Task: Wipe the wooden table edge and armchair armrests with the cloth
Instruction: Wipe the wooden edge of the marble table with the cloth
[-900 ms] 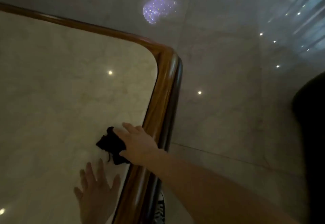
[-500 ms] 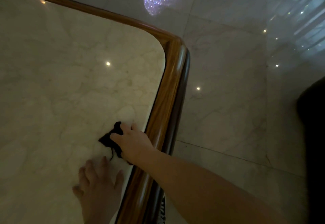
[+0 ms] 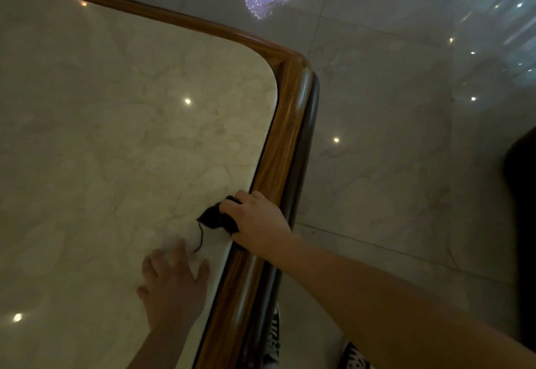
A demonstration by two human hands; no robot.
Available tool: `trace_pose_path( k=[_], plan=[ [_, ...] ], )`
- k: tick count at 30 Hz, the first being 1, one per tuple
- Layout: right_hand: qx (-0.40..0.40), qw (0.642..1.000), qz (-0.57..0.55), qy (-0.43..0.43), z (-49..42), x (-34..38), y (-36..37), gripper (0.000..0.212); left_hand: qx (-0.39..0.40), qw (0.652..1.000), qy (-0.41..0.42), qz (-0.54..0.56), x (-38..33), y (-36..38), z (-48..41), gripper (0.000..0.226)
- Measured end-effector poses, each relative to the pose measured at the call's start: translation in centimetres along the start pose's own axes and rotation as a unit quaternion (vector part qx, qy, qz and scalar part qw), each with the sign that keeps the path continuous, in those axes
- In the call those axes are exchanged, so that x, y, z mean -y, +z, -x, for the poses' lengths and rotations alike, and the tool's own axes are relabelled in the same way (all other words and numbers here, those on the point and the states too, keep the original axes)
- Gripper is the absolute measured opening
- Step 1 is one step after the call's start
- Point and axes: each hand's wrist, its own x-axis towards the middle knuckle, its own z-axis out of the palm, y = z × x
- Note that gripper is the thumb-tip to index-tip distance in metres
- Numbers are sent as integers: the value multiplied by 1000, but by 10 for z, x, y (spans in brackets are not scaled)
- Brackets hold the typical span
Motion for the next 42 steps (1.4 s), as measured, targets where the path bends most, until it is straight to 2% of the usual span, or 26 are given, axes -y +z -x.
trace_pose_path(
  k=[5, 10, 17, 22, 33, 42],
  plan=[
    [-61, 997, -16, 33, 38, -16, -51, 45, -36, 996, 77, -22, -30, -41, 15, 72],
    [-134, 986, -46, 88, 97, -31, -127, 39, -69, 981, 181, 15, -81, -109, 47, 69],
    [-203, 962, -77, 167, 194, -48, -233, 35, -92, 942, 321, 24, -157, -203, 115, 72],
    [-246, 946, -42, 208, 264, -52, -280, 35, -110, 903, 414, 29, -204, -253, 164, 74],
    [-329, 890, -15, 314, 395, -47, -336, 32, -138, 819, 556, 26, -274, -314, 239, 71],
    [-360, 838, -30, 409, 521, -67, -348, 36, -130, 757, 640, -14, -355, -320, 340, 73]
  ],
)
